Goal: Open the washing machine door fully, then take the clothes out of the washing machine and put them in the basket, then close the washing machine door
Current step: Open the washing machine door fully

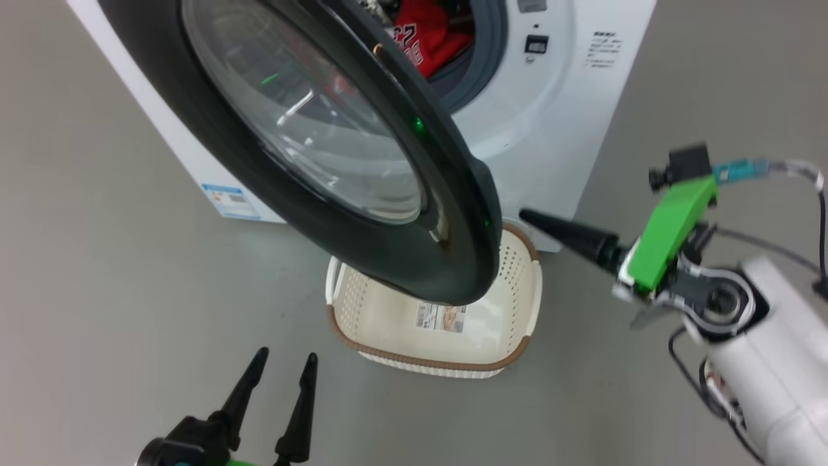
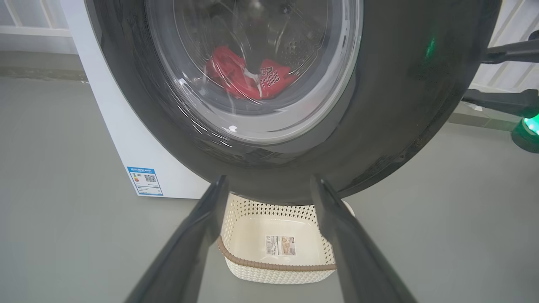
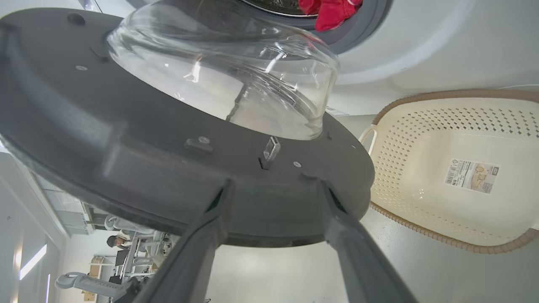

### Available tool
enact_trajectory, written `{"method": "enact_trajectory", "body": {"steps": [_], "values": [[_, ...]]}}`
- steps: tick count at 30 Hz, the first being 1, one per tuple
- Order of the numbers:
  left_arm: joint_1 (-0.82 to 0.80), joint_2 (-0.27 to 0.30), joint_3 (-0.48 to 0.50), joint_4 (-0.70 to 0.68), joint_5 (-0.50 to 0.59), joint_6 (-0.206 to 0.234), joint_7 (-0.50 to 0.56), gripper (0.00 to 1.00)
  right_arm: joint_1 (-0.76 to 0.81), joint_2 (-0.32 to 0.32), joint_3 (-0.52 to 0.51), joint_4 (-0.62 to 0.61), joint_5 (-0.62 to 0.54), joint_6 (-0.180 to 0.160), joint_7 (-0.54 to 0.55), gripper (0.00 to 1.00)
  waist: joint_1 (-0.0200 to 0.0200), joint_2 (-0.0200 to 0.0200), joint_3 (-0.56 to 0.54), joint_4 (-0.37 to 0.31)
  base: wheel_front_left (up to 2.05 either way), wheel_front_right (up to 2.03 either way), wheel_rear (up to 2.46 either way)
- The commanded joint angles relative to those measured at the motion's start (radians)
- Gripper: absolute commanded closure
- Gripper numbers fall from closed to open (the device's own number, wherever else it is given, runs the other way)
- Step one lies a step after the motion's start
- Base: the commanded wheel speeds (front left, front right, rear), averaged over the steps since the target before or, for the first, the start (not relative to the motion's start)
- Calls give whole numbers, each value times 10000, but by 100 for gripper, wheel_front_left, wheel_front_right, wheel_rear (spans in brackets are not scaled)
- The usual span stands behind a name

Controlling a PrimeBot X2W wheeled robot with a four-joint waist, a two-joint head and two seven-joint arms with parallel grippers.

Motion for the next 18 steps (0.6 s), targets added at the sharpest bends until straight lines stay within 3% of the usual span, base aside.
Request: {"method": "enact_trajectory", "body": {"steps": [1, 18], "values": [[39, 122, 431, -187, 137, -56, -122, 0, 285, -22, -15, -301, -4, 6, -176, 0, 0, -1, -238, -255, 0, 0, 0], [385, 122, 1036, -171, 456, -56, -122, 0, 3166, -295, -480, -387, -120, 6, -2044, 0, 0, -1, -590, -1084, 0, 0, 0]]}}
